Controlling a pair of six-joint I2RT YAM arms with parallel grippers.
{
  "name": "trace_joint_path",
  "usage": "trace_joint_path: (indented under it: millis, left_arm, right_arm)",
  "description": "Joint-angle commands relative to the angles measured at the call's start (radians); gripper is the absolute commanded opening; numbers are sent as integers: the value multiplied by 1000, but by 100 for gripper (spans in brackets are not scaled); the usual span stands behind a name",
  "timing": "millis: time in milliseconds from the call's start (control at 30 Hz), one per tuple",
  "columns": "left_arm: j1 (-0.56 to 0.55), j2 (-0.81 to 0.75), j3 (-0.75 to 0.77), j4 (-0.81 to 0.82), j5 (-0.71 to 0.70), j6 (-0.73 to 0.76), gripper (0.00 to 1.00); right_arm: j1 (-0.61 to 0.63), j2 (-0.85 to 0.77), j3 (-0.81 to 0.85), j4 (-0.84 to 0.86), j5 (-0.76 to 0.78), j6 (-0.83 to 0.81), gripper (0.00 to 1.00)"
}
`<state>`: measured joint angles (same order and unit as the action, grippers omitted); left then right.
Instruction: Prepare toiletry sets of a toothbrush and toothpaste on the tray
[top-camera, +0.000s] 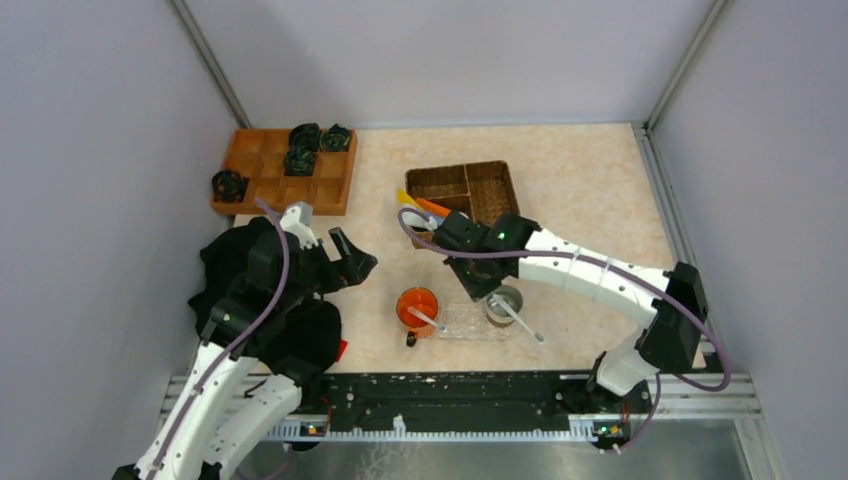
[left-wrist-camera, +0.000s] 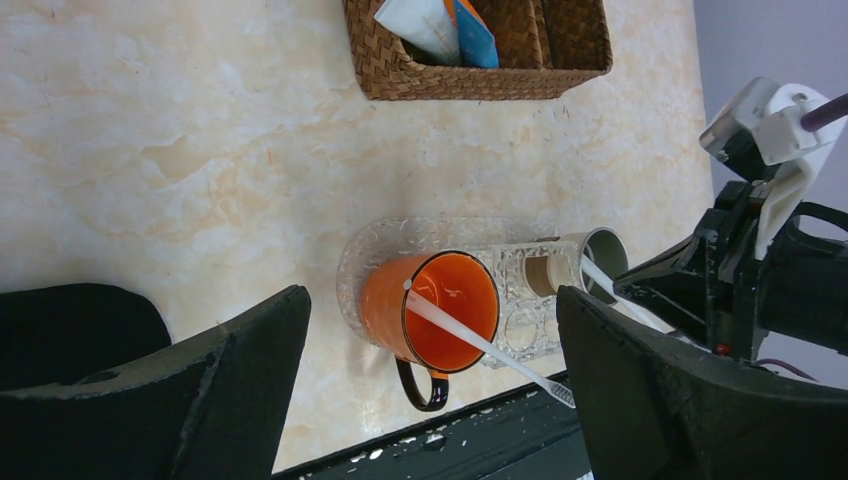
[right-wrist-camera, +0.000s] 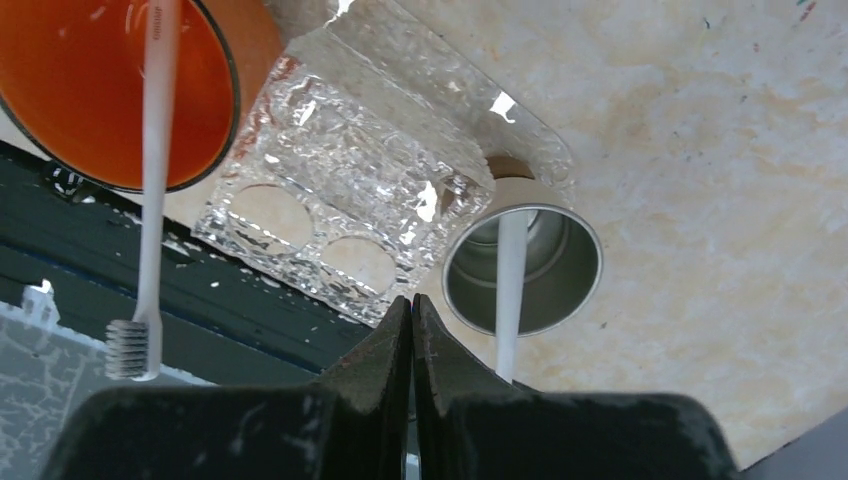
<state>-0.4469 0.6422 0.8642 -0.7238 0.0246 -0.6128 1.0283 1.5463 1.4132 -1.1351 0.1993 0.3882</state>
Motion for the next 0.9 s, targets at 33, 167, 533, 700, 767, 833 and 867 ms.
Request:
trace_joint_path:
  millis: [33, 167, 533, 700, 767, 833, 867]
  left_arm:
    - [2, -32, 35, -45, -15, 0, 99]
    - [3, -49, 35, -60, -39, -2, 99]
    - [3, -126, 93, -111, -97, -15, 99]
    - [3, -136, 118, -137, -108, -14, 99]
    - [2, -145, 127, -144, -117, -15, 99]
    - [4, -152, 139, -153, -129, -18, 99]
    - [3, -158, 146, -157, -136, -20, 99]
  right_arm:
    - [66, 33, 20, 72, -17, 46, 0]
    - [126, 77, 41, 83, -27, 72, 0]
    - [230, 169, 79, 105, -45, 122, 0]
    - [248, 195, 117, 103, -54, 128, 0]
    - [253, 204, 135, 103, -60, 129, 0]
    - [260, 213, 149, 99, -60, 129, 0]
    - [263, 217, 154, 99, -62, 130, 0]
